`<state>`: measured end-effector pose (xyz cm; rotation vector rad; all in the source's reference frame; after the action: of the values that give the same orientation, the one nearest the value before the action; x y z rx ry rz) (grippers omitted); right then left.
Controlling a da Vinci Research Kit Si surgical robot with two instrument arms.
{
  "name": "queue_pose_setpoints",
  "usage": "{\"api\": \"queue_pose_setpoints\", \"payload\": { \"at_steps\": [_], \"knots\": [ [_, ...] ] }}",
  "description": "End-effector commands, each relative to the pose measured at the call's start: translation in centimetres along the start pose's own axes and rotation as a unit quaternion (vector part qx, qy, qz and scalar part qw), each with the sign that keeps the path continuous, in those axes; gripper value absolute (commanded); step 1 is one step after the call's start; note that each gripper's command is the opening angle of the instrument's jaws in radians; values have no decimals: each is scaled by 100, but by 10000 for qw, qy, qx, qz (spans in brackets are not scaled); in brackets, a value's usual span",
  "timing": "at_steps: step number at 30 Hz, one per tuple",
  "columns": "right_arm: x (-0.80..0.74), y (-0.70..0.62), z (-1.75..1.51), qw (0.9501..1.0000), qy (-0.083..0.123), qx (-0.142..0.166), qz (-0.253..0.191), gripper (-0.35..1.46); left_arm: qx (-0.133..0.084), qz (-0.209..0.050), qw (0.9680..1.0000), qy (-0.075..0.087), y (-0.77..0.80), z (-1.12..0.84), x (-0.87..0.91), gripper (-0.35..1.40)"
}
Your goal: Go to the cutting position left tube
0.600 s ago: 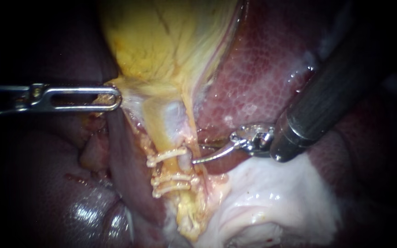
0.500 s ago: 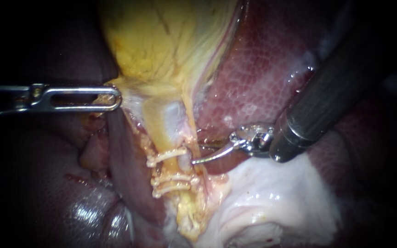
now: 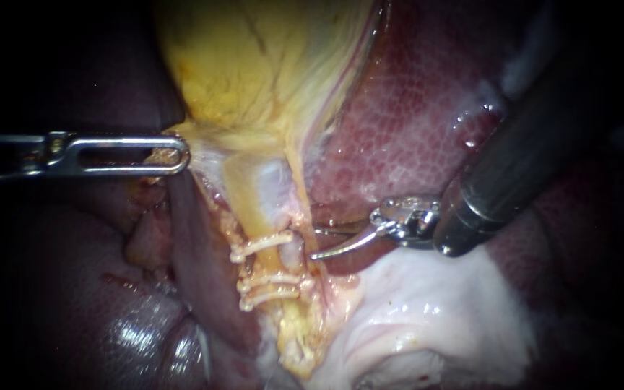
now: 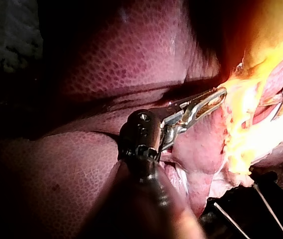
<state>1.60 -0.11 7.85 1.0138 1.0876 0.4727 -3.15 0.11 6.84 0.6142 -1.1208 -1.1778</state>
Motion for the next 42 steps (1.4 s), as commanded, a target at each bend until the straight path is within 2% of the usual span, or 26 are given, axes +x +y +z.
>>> {"api": "queue_pose_setpoints", "payload": {
  "at_steps": [1,7,11,23,32,42],
  "knots": [
    [1,-4,-2,10000,-4,20,5,133,4,0,10000,3,0,0,0,-35],
    [6,-22,2,9999,-42,91,9,133,6,-2,10000,4,0,-1,-1,-35],
    [4,-23,14,9999,-78,139,-7,133,6,-2,10000,5,0,-1,-1,-35],
    [-27,-1,69,9993,-228,260,-150,133,3,-5,10000,3,-2,-2,-1,-35],
    [-25,15,71,9995,-204,221,-138,135,0,-10,10000,3,-5,-3,-2,-35],
    [-18,19,85,9996,-172,196,-127,135,-2,-10,10000,2,-6,-3,-2,-35]
  ]
}}
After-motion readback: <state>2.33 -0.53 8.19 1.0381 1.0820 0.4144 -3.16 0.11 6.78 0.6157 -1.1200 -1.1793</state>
